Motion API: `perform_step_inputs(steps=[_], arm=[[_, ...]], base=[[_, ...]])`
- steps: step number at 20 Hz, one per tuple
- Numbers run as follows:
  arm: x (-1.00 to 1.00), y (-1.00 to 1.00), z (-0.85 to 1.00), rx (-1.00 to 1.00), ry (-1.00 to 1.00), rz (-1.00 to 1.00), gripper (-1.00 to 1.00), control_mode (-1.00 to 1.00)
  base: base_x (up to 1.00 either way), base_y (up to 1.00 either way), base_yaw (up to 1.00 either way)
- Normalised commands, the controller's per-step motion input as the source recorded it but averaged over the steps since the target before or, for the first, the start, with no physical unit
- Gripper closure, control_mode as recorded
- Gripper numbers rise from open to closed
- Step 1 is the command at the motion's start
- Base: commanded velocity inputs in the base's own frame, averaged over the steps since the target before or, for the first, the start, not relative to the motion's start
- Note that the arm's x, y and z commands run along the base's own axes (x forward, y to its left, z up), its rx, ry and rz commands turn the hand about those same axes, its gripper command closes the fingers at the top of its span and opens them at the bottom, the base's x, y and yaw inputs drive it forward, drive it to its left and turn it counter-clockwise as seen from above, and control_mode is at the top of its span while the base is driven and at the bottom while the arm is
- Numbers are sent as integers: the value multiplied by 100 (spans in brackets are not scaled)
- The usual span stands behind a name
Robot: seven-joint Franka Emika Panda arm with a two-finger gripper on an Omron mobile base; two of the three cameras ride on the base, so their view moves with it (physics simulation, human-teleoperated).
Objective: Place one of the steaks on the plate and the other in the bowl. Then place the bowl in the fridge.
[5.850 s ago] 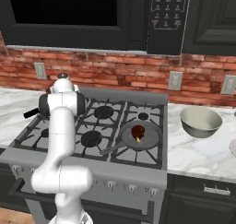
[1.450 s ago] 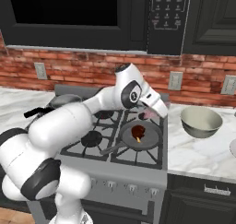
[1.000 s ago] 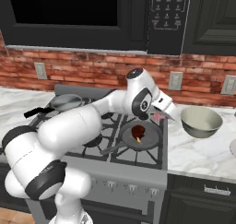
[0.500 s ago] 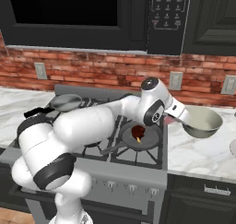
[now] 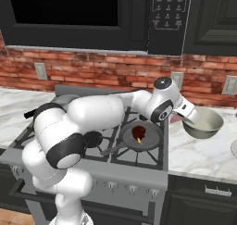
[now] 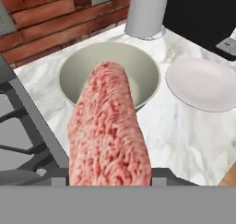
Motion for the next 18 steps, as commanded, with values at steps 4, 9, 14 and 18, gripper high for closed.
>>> perform_step_inputs(steps=[4, 9, 14, 18], arm=[[20, -24, -11, 6, -8, 1, 100, -100], [21, -8, -21, 4, -8, 0, 100, -100], [22, -10, -24, 0, -2, 0, 100, -100], [20, -18, -8, 3, 0, 0, 100, -100]], base=[[0, 0, 0], [0, 0, 0], [0, 0, 0], [0, 0, 0]])
